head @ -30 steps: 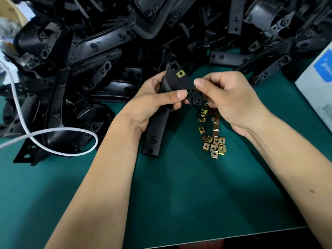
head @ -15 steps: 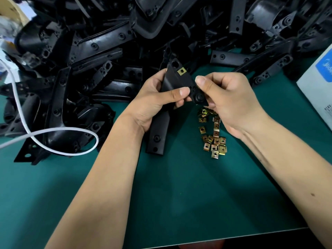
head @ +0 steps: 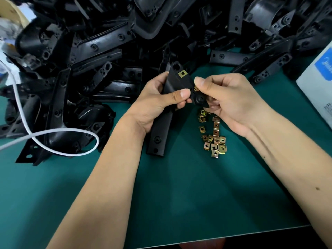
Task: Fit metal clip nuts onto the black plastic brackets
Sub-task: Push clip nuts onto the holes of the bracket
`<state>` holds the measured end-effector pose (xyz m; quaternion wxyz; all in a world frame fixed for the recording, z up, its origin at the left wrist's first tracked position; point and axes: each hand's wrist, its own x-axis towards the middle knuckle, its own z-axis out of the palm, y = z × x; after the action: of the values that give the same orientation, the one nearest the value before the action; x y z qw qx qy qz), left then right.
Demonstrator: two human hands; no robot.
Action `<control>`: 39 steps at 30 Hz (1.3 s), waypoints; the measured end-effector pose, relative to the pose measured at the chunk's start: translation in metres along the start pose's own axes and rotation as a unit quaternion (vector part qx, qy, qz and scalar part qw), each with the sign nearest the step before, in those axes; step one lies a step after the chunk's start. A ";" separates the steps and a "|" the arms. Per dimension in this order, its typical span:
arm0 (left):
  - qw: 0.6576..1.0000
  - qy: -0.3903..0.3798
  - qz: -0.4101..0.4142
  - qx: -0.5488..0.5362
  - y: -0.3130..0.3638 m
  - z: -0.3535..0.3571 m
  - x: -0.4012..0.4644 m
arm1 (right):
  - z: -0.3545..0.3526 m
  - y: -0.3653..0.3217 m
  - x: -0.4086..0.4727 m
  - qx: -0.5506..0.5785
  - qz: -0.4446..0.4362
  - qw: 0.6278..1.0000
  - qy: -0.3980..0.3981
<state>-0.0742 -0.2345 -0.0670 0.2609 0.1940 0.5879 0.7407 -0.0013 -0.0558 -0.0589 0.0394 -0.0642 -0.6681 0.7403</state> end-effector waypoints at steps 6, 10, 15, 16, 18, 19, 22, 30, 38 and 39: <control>1.000 0.027 -0.002 -0.004 0.002 0.006 -0.001 | 0.006 0.002 -0.001 -0.044 -0.041 0.997 0.055; 0.997 0.075 0.010 -0.019 -0.001 0.012 -0.001 | 0.013 0.008 0.000 -0.158 -0.125 0.968 0.148; 0.993 0.103 0.003 -0.051 -0.001 0.013 0.002 | 0.008 0.004 -0.001 -0.200 -0.150 0.958 0.142; 0.993 0.104 0.003 -0.057 -0.001 0.013 0.002 | 0.009 0.004 -0.001 -0.207 -0.155 0.956 0.139; 0.990 0.114 0.003 -0.081 -0.002 0.013 0.003 | 0.010 0.004 -0.002 -0.241 -0.163 0.945 0.148; 0.988 0.123 0.004 -0.096 -0.002 0.013 0.003 | 0.010 0.004 -0.002 -0.267 -0.167 0.936 0.159; 0.983 0.142 0.011 -0.116 -0.003 0.012 0.005 | 0.010 0.003 -0.004 -0.344 -0.169 0.911 0.153; 0.990 0.128 0.039 -0.053 -0.004 0.015 0.004 | 0.013 0.005 -0.003 -0.398 -0.181 0.891 0.124; 0.985 0.166 0.026 -0.038 -0.002 0.018 0.004 | 0.018 0.010 0.002 -0.362 -0.213 0.896 0.143; 0.985 0.168 0.026 -0.035 -0.003 0.018 0.004 | 0.018 0.011 0.003 -0.367 -0.215 0.894 0.142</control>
<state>-0.0662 -0.2176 -0.0656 0.1454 0.0726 0.5918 0.7895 -0.0065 -0.0747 -0.0680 0.2651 -0.0334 -0.8769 0.3995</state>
